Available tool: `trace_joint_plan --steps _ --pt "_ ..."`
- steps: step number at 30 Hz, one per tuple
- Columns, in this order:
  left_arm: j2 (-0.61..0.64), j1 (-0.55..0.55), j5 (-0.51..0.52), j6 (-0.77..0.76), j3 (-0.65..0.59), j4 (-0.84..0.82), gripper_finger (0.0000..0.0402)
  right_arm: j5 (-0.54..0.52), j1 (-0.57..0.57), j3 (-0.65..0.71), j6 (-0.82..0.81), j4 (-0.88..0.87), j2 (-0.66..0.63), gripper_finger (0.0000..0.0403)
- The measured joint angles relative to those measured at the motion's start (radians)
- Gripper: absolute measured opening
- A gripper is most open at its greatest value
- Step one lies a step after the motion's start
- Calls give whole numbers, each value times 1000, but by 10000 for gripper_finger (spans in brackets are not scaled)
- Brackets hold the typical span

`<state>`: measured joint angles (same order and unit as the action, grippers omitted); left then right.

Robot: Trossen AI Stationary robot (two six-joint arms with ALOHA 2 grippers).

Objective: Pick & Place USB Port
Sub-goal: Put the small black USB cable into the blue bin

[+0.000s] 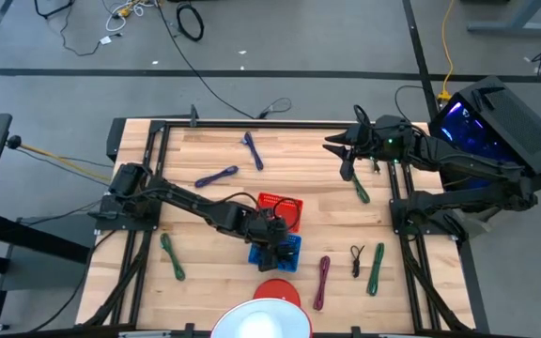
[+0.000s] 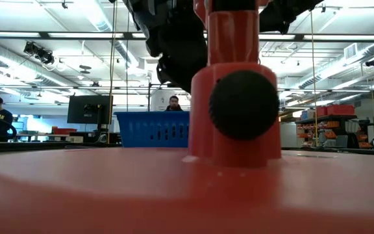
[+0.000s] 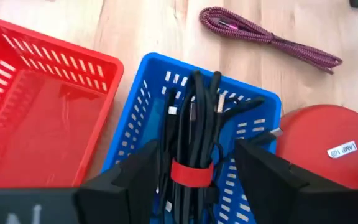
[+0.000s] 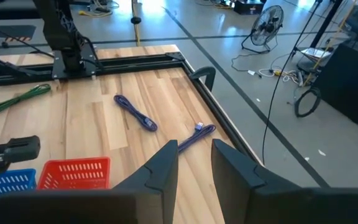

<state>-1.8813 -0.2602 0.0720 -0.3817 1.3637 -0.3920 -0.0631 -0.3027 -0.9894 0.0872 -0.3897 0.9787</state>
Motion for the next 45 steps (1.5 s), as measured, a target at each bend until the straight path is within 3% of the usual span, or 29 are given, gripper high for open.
trace_joint_plan --steps 3,7,11,15,21,26,34,38,45 --pt "36 11 50 0 -1 -11 212 0 0 0 -5 -24 0 98" --pt "97 14 235 28 0 -41 205 -30 1 1 -43 -161 0 98" --pt "155 9 418 83 0 -103 200 -227 0 46 -102 -270 -1 98" --pt "180 7 519 116 0 -176 199 -366 -6 145 -184 -265 -3 98" --pt "183 1 528 82 -6 -233 199 -446 -67 308 -276 -201 -3 98" --pt "183 -27 528 22 -46 -231 199 -527 -134 399 -460 -200 -6 98" --pt "182 -88 562 -98 -140 -205 199 -641 -146 520 -663 -236 -6 98" --pt "182 -111 572 -146 -179 -181 199 -641 -146 562 -757 -274 -7 98" --pt "182 -134 620 -179 -202 -147 199 -625 -146 658 -760 -225 -6 98"
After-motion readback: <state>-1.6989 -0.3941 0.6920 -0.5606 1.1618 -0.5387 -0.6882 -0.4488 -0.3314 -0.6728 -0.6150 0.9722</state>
